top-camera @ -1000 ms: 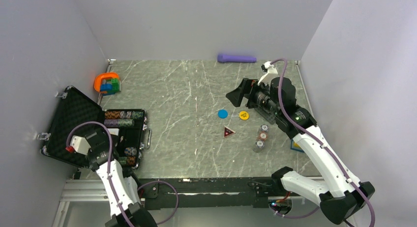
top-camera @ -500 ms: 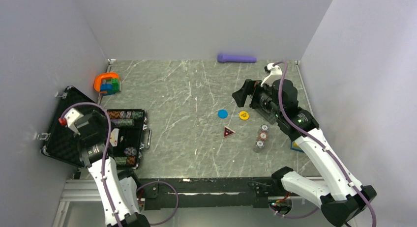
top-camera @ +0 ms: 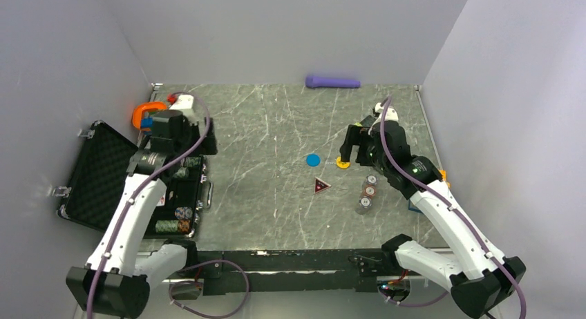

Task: Pack up texas hold em set

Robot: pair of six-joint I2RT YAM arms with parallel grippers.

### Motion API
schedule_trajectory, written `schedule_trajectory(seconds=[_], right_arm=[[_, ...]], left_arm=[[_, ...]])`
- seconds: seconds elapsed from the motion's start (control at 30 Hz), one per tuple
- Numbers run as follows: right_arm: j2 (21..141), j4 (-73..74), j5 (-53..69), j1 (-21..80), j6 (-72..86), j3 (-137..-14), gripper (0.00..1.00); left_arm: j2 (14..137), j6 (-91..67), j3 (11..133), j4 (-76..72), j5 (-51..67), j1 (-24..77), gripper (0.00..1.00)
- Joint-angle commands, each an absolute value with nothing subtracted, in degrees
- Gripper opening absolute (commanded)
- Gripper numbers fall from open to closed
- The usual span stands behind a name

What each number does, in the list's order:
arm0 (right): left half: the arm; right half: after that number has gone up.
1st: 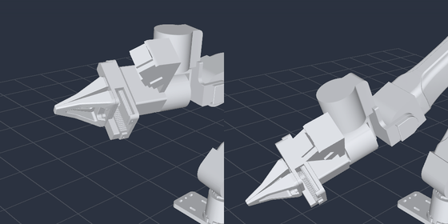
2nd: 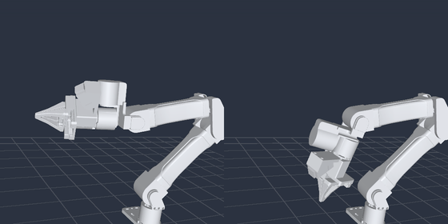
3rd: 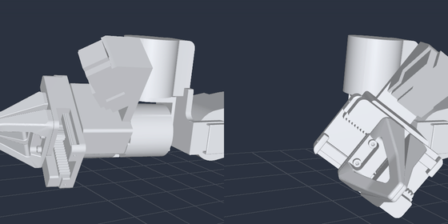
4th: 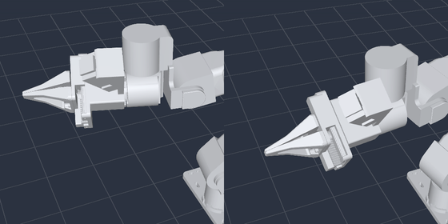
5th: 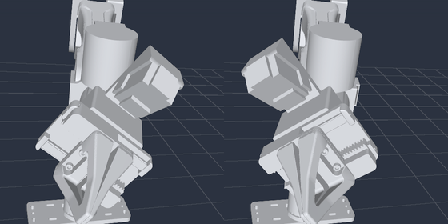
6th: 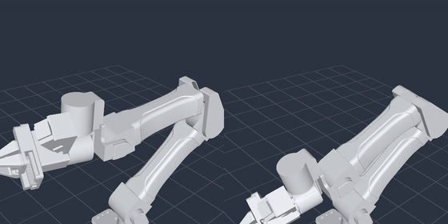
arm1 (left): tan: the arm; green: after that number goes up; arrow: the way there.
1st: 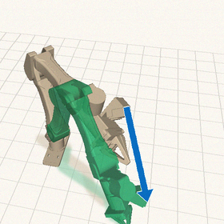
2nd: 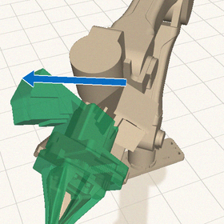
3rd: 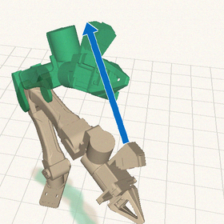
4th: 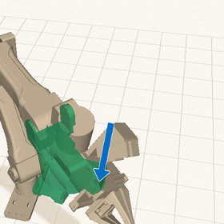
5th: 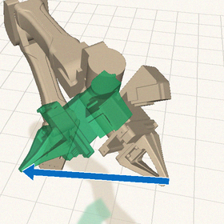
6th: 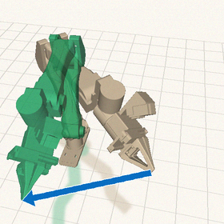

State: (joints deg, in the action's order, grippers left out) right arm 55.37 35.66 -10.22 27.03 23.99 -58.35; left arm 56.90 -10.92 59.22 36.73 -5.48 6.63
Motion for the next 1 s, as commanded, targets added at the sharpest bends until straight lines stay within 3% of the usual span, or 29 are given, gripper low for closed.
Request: schedule_trajectory(seconds=[0.0, 0.1, 0.2, 0.47, 0.57, 0.97], right_arm=[[56.4, 44.2, -16.8, 26.8, 29.7, -57.8, 0.96], [58.6, 49.7, -16.5, 26.8, 33.1, -57.1, 0.95], [59.3, 53.2, -16.8, 26.8, 37.2, -55.4, 0.95], [59.4, 58.0, -16.3, 25.9, 44.1, -50.7, 0.79], [59.1, 56.9, -16.9, 25.0, 45.0, -48.7, 0.72], [57.5, 45.4, -13.7, 21.1, 45.1, -39.2, 0.67]], left_arm=[[60.1, -6.1, 66.2, 31.7, 2.3, 12.8, 0.99], [62.6, -4.4, 67.3, 29.0, 3.6, 16.2, 0.99], [61.1, -3.8, 60.9, 22.2, 4.9, 17.1, 0.99], [55.6, -5.2, 54.6, 19.1, 7.2, 19.5, 0.99], [55.3, -5.2, 55.0, 19.6, 7.2, 19.5, 0.99], [54.1, -5.6, 54.9, 19.5, 9.0, 19.6, 0.99]])
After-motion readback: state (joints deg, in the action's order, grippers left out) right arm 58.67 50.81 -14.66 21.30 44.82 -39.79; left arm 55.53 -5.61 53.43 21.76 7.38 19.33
